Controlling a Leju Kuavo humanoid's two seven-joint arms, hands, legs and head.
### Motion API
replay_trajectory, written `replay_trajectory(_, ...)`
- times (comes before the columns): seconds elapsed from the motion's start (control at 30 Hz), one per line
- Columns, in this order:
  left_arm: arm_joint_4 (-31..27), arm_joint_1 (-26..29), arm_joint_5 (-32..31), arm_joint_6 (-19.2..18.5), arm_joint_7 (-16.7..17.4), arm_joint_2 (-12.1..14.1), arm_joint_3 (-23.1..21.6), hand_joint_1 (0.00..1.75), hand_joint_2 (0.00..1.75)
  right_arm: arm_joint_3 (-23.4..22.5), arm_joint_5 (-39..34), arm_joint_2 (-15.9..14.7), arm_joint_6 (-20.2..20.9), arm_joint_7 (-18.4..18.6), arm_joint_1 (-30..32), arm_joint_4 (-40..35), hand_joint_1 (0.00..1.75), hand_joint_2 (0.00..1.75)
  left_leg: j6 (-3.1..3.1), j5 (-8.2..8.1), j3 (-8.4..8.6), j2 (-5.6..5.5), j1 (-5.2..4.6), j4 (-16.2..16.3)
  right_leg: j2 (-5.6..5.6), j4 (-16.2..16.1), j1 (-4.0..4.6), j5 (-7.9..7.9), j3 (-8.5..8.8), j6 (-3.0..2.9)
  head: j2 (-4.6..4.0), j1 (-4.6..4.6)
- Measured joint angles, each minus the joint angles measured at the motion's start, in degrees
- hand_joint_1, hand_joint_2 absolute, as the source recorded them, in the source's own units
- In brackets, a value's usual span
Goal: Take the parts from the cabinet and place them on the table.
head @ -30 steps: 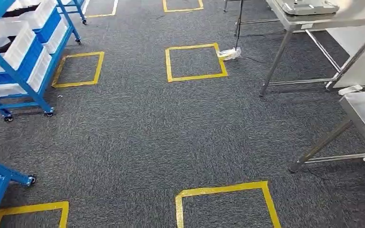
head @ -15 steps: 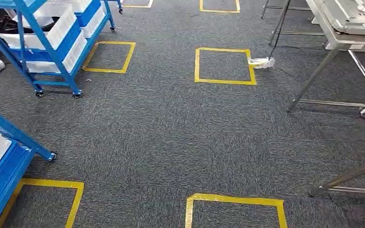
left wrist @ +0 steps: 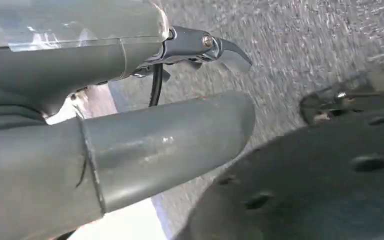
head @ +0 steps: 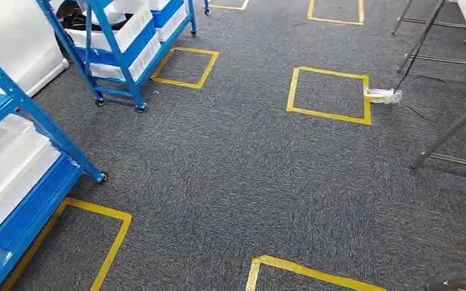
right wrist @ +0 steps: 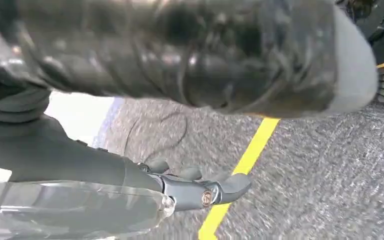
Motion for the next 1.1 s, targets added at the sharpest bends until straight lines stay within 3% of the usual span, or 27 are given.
replay_trajectory(0.03, 0.0, 0.0, 0.0, 0.0, 0.0, 0.0, 0.0, 0.0, 1.75, 0.0, 0.0, 0.0, 0.0, 0.0, 0.0, 0.0, 0.0, 0.0, -0.07, 0.06, -1.03, 0.13, 0.07, 1.7, -0.92, 0.0, 0.09, -0.14, 0.06, 0.04, 0.0, -0.02)
replay_trajectory(0.07, 0.0, 0.1, 0.0, 0.0, 0.0, 0.0, 0.0, 0.0, 1.75, 0.0, 0.0, 0.0, 0.0, 0.0, 0.0, 0.0, 0.0, 0.0, -0.04, 1.57, -0.4, 0.26, 0.08, 0.4, -1.75, 0.0, 0.12, -0.32, 0.27, 0.05, 0.0, 0.0)
replay_trajectory(0.1, 0.0, 0.2, 0.0, 0.0, 0.0, 0.0, 0.0, 0.0, 1.75, 0.0, 0.0, 0.0, 0.0, 0.0, -0.1, 0.0, 0.0, 0.0, 0.09, 3.85, 1.41, 0.45, 0.07, -3.1, -2.46, 0.0, 0.16, -0.53, 0.54, 0.13, 0.0, -0.02)
replay_trajectory(0.13, 0.0, 0.4, -0.1, 0.2, 0.0, 0.1, 0.0, 0.0, 1.75, 0.0, 0.0, 0.0, 0.0, 0.0, -0.1, 0.0, 0.0, 0.0, 0.39, 6.52, 4.25, 1.26, -0.03, -8.5, -3.17, 0.0, 0.16, -0.77, 0.96, 0.24, 0.0, -0.02)
replay_trajectory(0.17, 0.0, 0.4, -0.5, 0.5, 0.0, 0.1, -0.1, 0.0, 1.75, 0.0, 0.0, 0.0, 0.0, 0.0, -0.1, 0.0, 0.0, 0.0, 0.87, 8.5, 6.98, 3.26, -0.26, -13.4, -3.78, 0.0, 0.18, -1.01, 1.34, 0.47, 0.0, 0.0)
replay_trajectory(0.2, 0.0, 0.3, -0.6, 0.9, 0.1, 0.2, -0.2, 0.0, 1.75, 0.0, 0.0, 0.0, 0.0, 0.0, -0.1, 0.0, 0.0, 0.0, 1.26, 7.75, 7.77, 5.27, -0.9, -15.3, -4.45, 0.0, 0.42, -1.33, 1.6, 0.81, 0.0, 0.02)
replay_trajectory(0.33, -0.1, 0.5, -0.5, 2.2, 0.0, 0.5, -0.2, 0.0, 1.75, 0.0, 0.0, 0.0, 0.0, 0.0, -1.0, 0.0, 0.0, 0.0, 2.3, 8.1, 7.9, 2.54, -1.25, -16.3, -6.71, -0.6, 0.17, -1.77, 2.85, 2.14, 0.0, 0.0)
replay_trajectory(0.37, -0.1, 0.5, -0.5, 2.3, 0.0, 0.5, -0.2, 0.0, 1.75, 0.0, 0.0, -0.1, 0.0, 0.0, -1.0, 0.0, 0.0, 0.0, 2.66, 8.77, 9.03, 1.98, -0.44, -17.3, -5.59, -0.2, -0.13, -2.19, 2.99, 2.53, 0.0, 0.02)
replay_trajectory(0.4, -0.1, 0.4, -0.5, 2.3, -0.1, 0.5, -0.2, 0.0, 1.75, 0.0, 0.0, 0.0, 0.0, 0.0, -0.9, 0.0, 0.0, 0.0, 3.02, 8.88, 9.3, 1.28, -0.41, -17.7, -2.09, 1.7, -0.05, -3.6, 2.2, 2.59, 0.0, 0.14)
replay_trajectory(0.43, -0.1, 0.2, -0.4, 2.4, -0.1, 0.5, -0.2, 0.0, 1.75, 0.0, 0.0, 0.0, 0.0, 0.0, -0.8, 0.1, 0.0, 0.0, 3.24, 9.03, 9.23, 0.98, -0.43, -17.7, 0.01, 5.4, -0.1, -5.72, 0.35, 2.49, 0.0, 0.19)
replay_trajectory(0.47, -0.1, 0.1, -0.3, 2.7, -0.2, 0.5, -0.2, 0.0, 1.75, 0.0, 0.0, 0.0, -0.1, 0.0, -0.7, 0.1, 0.0, 0.0, 3.29, 9.0, 9.18, 0.27, -0.44, -17.7, 1.04, 10.2, -0.14, -7.92, -2.16, 2.57, 0.0, 0.19)
replay_trajectory(0.5, -0.1, 0.2, 0.1, 2.8, -0.2, 0.5, -0.2, 0.0, 1.75, 0.0, 0.0, 0.0, -0.2, 0.1, -0.5, 0.1, 0.0, 0.0, 3.37, 8.94, 9.17, -0.47, -0.46, -17.6, 1.4, 14.7, -0.16, -9.44, -4.67, 2.69, 0.0, 0.17)
replay_trajectory(0.53, -0.1, 0.1, 0.2, 3.0, -0.3, 0.5, -0.2, 0.0, 0.0, 0.0, 0.0, 0.0, -0.2, 0.1, -0.4, 0.1, 0.0, 0.0, 3.39, 8.88, 9.21, -1.4, -0.46, -17.5, 1.49, 17.1, -0.15, -9.44, -6.36, 2.83, 0.0, 0.17)
replay_trajectory(0.57, -0.1, 0.2, 0.3, 3.0, -0.5, 0.5, -0.2, 0.0, 0.0, 0.0, -0.1, 0.0, -0.2, 0.1, -0.3, 0.1, 0.0, 0.0, 3.31, 8.78, 9.35, -2.24, -0.42, -17.5, 1.51, 16.6, -0.18, -7.97, -6.7, 2.88, 0.0, 0.19)
replay_trajectory(0.6, -0.1, 0.2, 0.4, 3.0, -0.8, 0.5, -0.2, 0.0, 0.0, 0.0, -0.1, 0.0, -0.2, 0.1, -0.3, 0.1, 0.0, 0.0, 3.15, 8.63, 9.55, -3.08, -0.36, -17.4, 1.59, 13.8, -0.27, -5.38, -5.9, 2.92, 0.0, 0.19)
replay_trajectory(0.63, -0.1, 0.3, 0.6, 3.1, -1.2, 0.5, -0.2, 0.0, 0.0, 0.0, -0.2, 0.0, -0.2, 0.1, -0.3, 0.1, 0.0, 0.0, 2.9, 8.43, 9.82, -3.98, -0.25, -17.2, 1.94, 8.9, -0.45, -2.08, -4.05, 2.94, 0.0, 0.19)
replay_trajectory(0.67, -0.2, 0.3, 0.7, 3.7, -2.0, 0.5, -0.2, 0.0, 0.0, 0.0, -0.2, 0.0, -0.2, 0.0, -0.2, 0.1, 0.0, 0.0, 2.64, 8.1, 9.96, -4.78, -0.16, -16.9, 3.63, 3.2, -0.73, 1.13, -1.83, 2.98, 0.0, 0.19)
replay_trajectory(0.7, -0.2, 0.3, 0.7, 4.5, -3.1, 0.5, -0.2, 0.0, 0.0, 0.0, -0.3, 0.0, -0.2, 0.0, -0.1, 0.1, 0.0, 0.0, 2.27, 7.77, 9.63, -5.36, -0.28, -16.5, 6.71, 0.9, -0.96, 0.59, -0.96, 2.93, 0.0, 0.22)
replay_trajectory(0.77, -0.2, 0.1, 0.6, 6.1, -5.5, 0.8, -0.2, 0.0, 0.0, 0.0, -0.3, 0.0, -0.2, 0.0, -0.1, 0.2, 0.0, 0.0, 1.59, 7.5, 8.98, -6.49, -0.25, -16.2, 5.38, 0.5, -0.56, 0.53, -0.91, 2.58, 0.0, 0.19)
replay_trajectory(0.83, -0.2, 0.5, 0.3, 6.6, -6.2, 0.9, -0.2, 0.0, 0.0, 0.0, -0.3, 0.0, -0.3, 0.0, -0.4, 0.2, 0.0, 0.0, 0.7, 7.71, 8.86, -7.79, -0.01, -16.6, 4.23, 0.4, -0.43, 0.6, -0.73, 1.77, 0.0, 0.22)
replay_trajectory(0.87, -0.2, 0.5, 0.0, 7.2, -6.8, 1.1, -0.2, 0.0, 0.0, 0.0, -0.3, 0.0, -0.2, 0.0, -0.4, 0.2, 0.0, 0.0, 0.55, 7.51, 8.9, -7.45, 0.03, -16.2, 3.36, -0.2, -0.82, 0.93, -0.46, 1.22, 0.0, 0.17)
replay_trajectory(0.9, -0.2, 0.4, -0.5, 7.8, -7.7, 1.0, -0.2, 0.0, 0.0, 0.0, -0.3, 0.0, -0.2, 0.0, -0.3, 0.2, 0.0, 0.0, 0.33, 6.37, 8.2, -3.89, -0.14, -14.5, 2.75, -0.4, -0.72, 0.94, -0.23, 0.8, 0.0, 0.08)
replay_trajectory(0.93, -0.2, 0.2, -1.0, 9.0, -8.9, 1.0, -0.3, 0.0, 0.0, 0.0, -0.4, 0.0, -0.2, 0.0, 0.0, 0.2, 0.0, 0.0, 0.06, 4.19, 6.37, -1.6, -0.09, -11.0, 1.91, -0.5, -0.63, 0.85, -0.09, 0.54, 0.0, -0.16)
replay_trajectory(1.0, -0.2, 0.0, -1.6, 10.7, -11.3, 1.0, -0.7, 0.0, 0.0, 0.0, -0.5, 0.0, -0.2, 0.0, 0.4, 0.2, 0.0, 0.0, -0.37, 0.24, 1.67, -0.14, 0.06, -2.2, 0.12, -0.5, -0.36, 0.6, -0.02, 0.31, 0.0, -0.13)
replay_trajectory(1.03, -0.2, -0.1, -1.7, 10.9, -11.9, 1.0, -0.9, 0.0, 0.0, 0.0, -0.5, 0.0, -0.2, 0.0, 0.5, 0.2, 0.0, 0.0, -0.5, -0.51, -0.21, -0.01, 0.12, 1.1, -0.79, -0.4, -0.28, 0.45, 0.01, 0.26, 0.0, -0.13)
replay_trajectory(1.07, -0.2, -0.1, -2.1, 10.8, -12.3, 1.1, -1.2, 0.0, 0.0, 0.0, -0.5, 0.0, -0.2, 0.0, 0.4, 0.2, 0.0, 0.0, -0.56, 0.37, -0.6, 0.09, 0.18, 1.5, -1.59, -0.4, -0.24, 0.28, 0.14, 0.3, 0.0, -0.13)
replay_trajectory(1.1, -0.2, -0.1, -2.3, 10.5, -12.3, 1.1, -1.4, 0.0, 0.0, 0.0, -0.5, 0.1, -0.1, 0.0, 0.4, 0.2, 0.0, 0.0, -0.53, 2.57, 0.62, 0.33, 0.21, -1.2, -2.37, -0.4, -0.24, 0.04, 0.35, 0.35, 0.0, -0.15)
